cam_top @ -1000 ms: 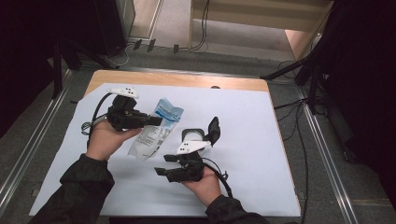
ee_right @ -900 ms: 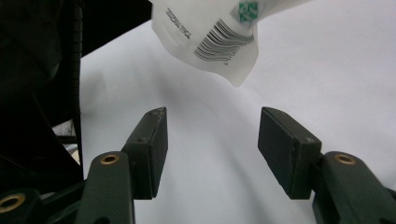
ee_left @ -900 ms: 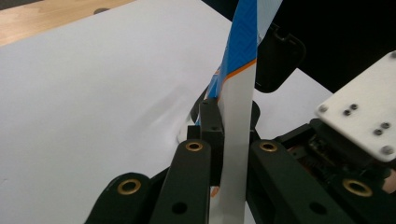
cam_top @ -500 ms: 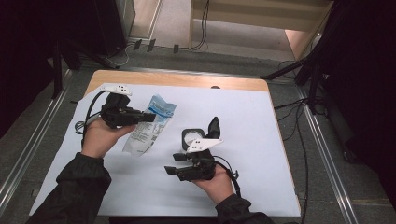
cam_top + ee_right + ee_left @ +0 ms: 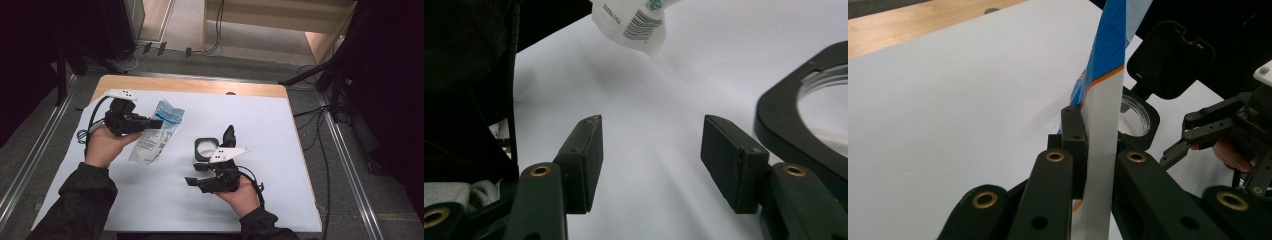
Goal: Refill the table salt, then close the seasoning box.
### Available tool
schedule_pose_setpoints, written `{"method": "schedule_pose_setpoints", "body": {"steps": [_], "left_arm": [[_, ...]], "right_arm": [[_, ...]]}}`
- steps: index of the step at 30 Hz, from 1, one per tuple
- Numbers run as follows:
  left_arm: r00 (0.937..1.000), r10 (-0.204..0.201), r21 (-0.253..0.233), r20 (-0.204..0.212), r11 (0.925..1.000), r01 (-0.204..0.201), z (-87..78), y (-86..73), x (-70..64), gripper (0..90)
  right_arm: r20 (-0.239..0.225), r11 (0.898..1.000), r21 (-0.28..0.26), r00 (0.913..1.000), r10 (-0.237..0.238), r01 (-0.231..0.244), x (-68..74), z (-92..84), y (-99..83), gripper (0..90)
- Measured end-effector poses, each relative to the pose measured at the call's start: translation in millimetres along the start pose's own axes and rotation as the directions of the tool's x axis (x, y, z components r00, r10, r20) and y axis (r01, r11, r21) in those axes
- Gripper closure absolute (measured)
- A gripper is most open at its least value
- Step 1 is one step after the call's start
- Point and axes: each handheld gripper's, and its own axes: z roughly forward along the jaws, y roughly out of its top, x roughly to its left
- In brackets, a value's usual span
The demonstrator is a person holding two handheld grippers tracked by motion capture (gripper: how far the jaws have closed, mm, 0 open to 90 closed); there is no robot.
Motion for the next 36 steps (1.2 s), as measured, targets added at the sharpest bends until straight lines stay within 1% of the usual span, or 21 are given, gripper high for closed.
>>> {"method": "schedule_pose_setpoints", "body": {"steps": [1,4,8,9,10,11,12,14,21,22,26,27,32,35,36], "left_arm": [[1.0000,0.001,0.002,-0.003,1.0000,-0.001,-0.8,-0.1,1.2,89.3],[1.0000,-0.005,-0.010,-0.007,0.9999,0.005,-1.4,-0.8,4.4,89.3],[0.9999,-0.015,-0.012,-0.007,0.9998,0.015,-0.9,-1.7,10.1,89.3],[0.9998,-0.011,-0.012,-0.018,0.9999,0.010,-0.8,-1.7,11.1,89.3],[0.9998,-0.015,-0.017,-0.017,0.9998,0.014,-0.4,-2.0,12.2,89.3],[0.9997,-0.009,-0.019,-0.022,0.9998,0.008,-0.7,-2.0,14.0,89.3],[0.9997,-0.014,-0.022,-0.018,0.9997,0.014,-0.7,-2.2,14.8,89.3],[0.9995,-0.017,-0.028,-0.025,0.9995,0.017,-1.0,-2.8,18.0,89.3],[0.9986,-0.031,-0.041,-0.043,0.9987,0.030,-3.1,-5.4,29.4,89.3],[0.9982,-0.030,-0.043,-0.051,0.9987,0.028,-3.1,-5.8,31.1,89.3],[0.9956,-0.050,-0.055,-0.079,0.9974,0.045,-2.5,-7.6,36.6,89.4],[0.9952,-0.050,-0.051,-0.084,0.9977,0.045,-2.8,-7.7,38.5,89.4],[0.9911,-0.067,-0.068,-0.115,0.9959,0.059,-0.3,-9.4,46.7,89.4],[0.9880,-0.070,-0.062,-0.138,0.9962,0.062,0.8,-9.9,48.6,89.3],[0.9889,-0.070,-0.062,-0.131,0.9961,0.063,0.9,-9.8,50.3,89.3]], "right_arm": [[0.006,1.000,-0.001,1.0000,0.003,-0.003,-0.7,-1.6,-0.1,43.3],[0.030,1.000,-0.006,0.9995,-0.012,0.012,-2.3,-6.0,-0.6,43.4],[0.030,1.000,-0.003,0.9995,-0.013,0.013,-3.7,-10.2,-1.0,43.4],[0.028,1.000,-0.001,0.9996,-0.011,0.011,-3.7,-11.2,-1.1,43.4],[0.028,1.000,-0.003,0.9995,-0.013,0.013,-4.0,-11.8,-1.3,43.4],[0.030,1.000,-0.002,0.9994,-0.014,0.015,-4.6,-13.1,-1.6,43.4],[0.030,1.000,0.001,0.9995,-0.009,0.009,-4.9,-14.3,-1.7,43.4],[0.030,1.000,-0.003,0.9995,-0.010,0.010,-6.1,-16.3,-1.9,43.3],[0.048,1.000,-0.013,0.9988,0.001,0.000,-13.1,-26.5,-4.1,43.0],[0.049,1.000,-0.012,0.9988,0.008,-0.008,-13.5,-28.1,-4.6,43.0],[0.065,1.000,-0.019,0.9979,0.005,-0.003,-13.8,-35.5,-6.7,42.9],[0.069,1.000,-0.019,0.9976,0.004,-0.003,-14.1,-36.8,-7.3,42.9],[0.085,1.000,-0.019,0.9963,0.008,-0.006,-18.5,-41.9,-10.5,42.9],[0.097,1.000,-0.023,0.9950,0.024,-0.022,-20.4,-47.1,-12.7,43.0],[0.101,0.999,-0.027,0.9947,0.023,-0.021,-21.1,-49.0,-13.6,43.1]]}}
